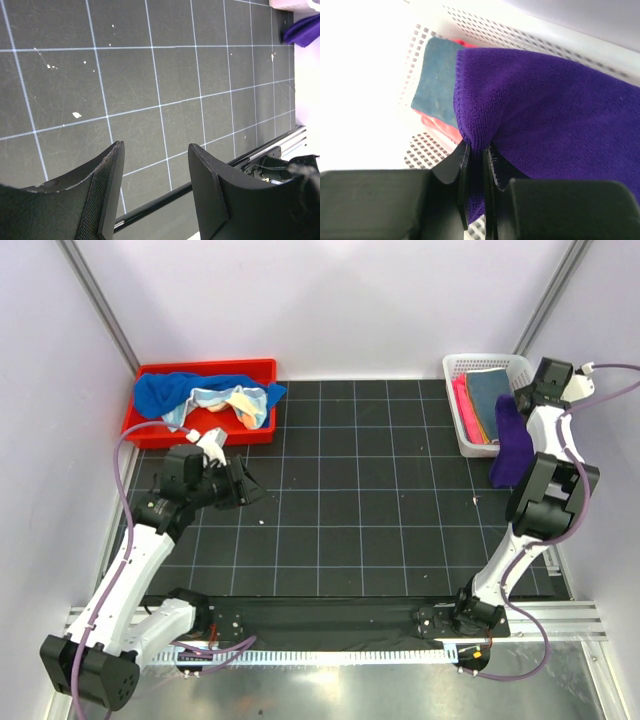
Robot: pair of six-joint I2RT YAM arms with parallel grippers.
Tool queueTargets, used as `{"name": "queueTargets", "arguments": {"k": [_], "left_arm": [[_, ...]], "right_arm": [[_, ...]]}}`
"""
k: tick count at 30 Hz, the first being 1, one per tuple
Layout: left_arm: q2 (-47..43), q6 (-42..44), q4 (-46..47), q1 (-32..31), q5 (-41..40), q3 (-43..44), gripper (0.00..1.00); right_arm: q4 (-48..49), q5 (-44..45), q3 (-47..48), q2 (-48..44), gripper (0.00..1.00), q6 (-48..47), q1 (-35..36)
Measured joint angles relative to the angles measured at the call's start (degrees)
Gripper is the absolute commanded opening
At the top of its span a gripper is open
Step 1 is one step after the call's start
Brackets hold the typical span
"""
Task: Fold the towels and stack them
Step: Neatly place the folded towel into the bin
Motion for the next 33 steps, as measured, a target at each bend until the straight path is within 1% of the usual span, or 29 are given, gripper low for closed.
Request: {"name": "queueTargets", "arguments": {"k": [6, 14, 23, 27, 33], "left_arm": [[0.0, 0.02, -0.13, 1.42, 0.11, 0.0, 0.57], [0.44, 0.37, -0.42, 2.62, -0.26, 0.0, 0.57], [1.9, 0.9, -0.55, 5.31, -0.22, 0.0, 0.57], [2.69, 0.98, -0.55, 6.34, -0.15, 0.0, 0.57], [3.63, 0.96, -0.52, 7.54, 0.42, 0.0, 0.57]], "right_arm": [[0.87, -2.47, 10.93, 10.01, 0.01, 0.0, 0.02], [3.58, -5.97, 22.84, 22.05, 0.01, 0.96, 0.46], [7.61, -8.9, 32.68, 32.94, 0.01, 4.39, 1.64], [8.5, -9.14, 34.1, 35.34, 0.01, 5.16, 1.68], [9.14, -9.57, 36.3, 36.52, 0.01, 5.88, 1.9]]}}
